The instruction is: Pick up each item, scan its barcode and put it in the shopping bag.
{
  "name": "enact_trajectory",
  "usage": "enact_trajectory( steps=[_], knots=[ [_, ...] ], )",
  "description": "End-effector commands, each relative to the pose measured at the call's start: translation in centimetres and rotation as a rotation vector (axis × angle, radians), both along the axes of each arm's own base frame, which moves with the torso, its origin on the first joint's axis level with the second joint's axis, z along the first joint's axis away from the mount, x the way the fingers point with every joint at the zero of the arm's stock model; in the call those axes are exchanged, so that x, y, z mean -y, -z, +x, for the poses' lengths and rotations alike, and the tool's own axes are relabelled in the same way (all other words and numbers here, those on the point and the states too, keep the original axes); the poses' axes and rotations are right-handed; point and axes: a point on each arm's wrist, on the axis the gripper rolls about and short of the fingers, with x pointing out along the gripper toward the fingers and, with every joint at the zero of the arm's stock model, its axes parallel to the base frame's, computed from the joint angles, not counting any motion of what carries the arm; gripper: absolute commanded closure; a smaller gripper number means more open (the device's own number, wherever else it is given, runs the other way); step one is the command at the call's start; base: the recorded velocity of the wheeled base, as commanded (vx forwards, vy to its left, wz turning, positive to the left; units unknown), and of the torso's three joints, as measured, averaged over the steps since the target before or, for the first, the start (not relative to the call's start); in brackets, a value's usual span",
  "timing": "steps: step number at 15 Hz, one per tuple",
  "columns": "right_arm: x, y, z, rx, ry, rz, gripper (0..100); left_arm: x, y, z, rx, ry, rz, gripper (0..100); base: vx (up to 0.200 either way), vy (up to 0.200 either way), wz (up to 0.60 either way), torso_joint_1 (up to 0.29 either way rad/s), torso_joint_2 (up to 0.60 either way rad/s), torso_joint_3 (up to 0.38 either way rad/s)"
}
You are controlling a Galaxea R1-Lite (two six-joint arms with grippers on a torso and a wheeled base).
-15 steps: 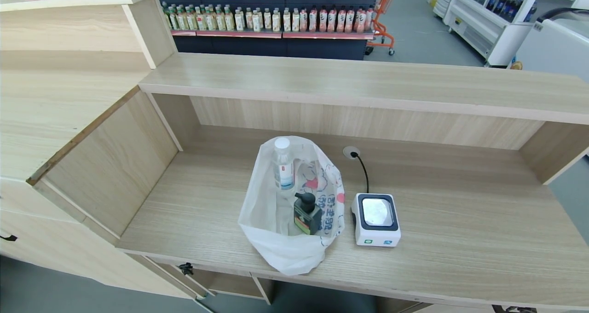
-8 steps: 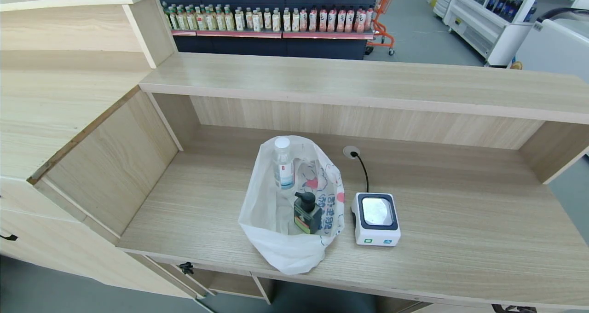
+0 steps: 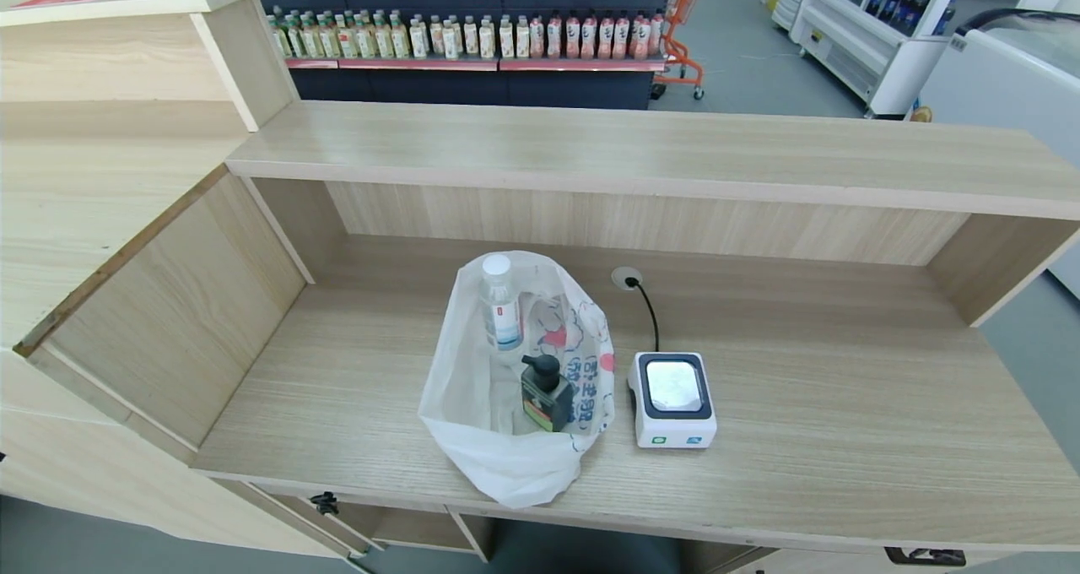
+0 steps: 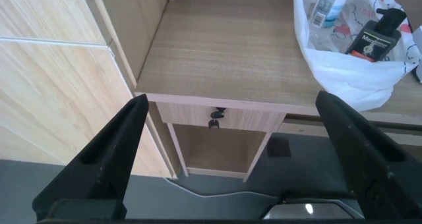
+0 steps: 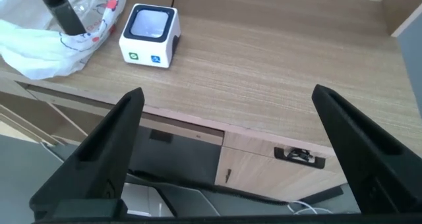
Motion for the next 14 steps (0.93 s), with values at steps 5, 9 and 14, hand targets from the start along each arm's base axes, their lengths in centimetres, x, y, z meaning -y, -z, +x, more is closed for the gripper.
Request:
enact_trajectory(
  steps=[5, 9, 14],
  knots=[
    [0.00, -0.01, 0.01, -0.002, -0.002, -0.001, 0, 0.01, -0.02, 0.05, -0.006, 0.001, 0.003, 0, 0.000, -0.040, 0.00, 0.002, 0.00, 0.000],
    [0.00, -0.01, 0.01, -0.002, -0.002, -0.001, 0, 0.01, -0.01, 0.03, -0.003, 0.001, 0.003, 0, 0.000, -0.200, 0.00, 0.004, 0.00, 0.001],
    [0.01, 0.01, 0.01, -0.004, 0.000, 0.002, 0, 0.01, 0.00, 0.00, 0.000, 0.001, 0.000, 0, 0.120, -0.160, 0.00, 0.002, 0.00, 0.003]
  ],
)
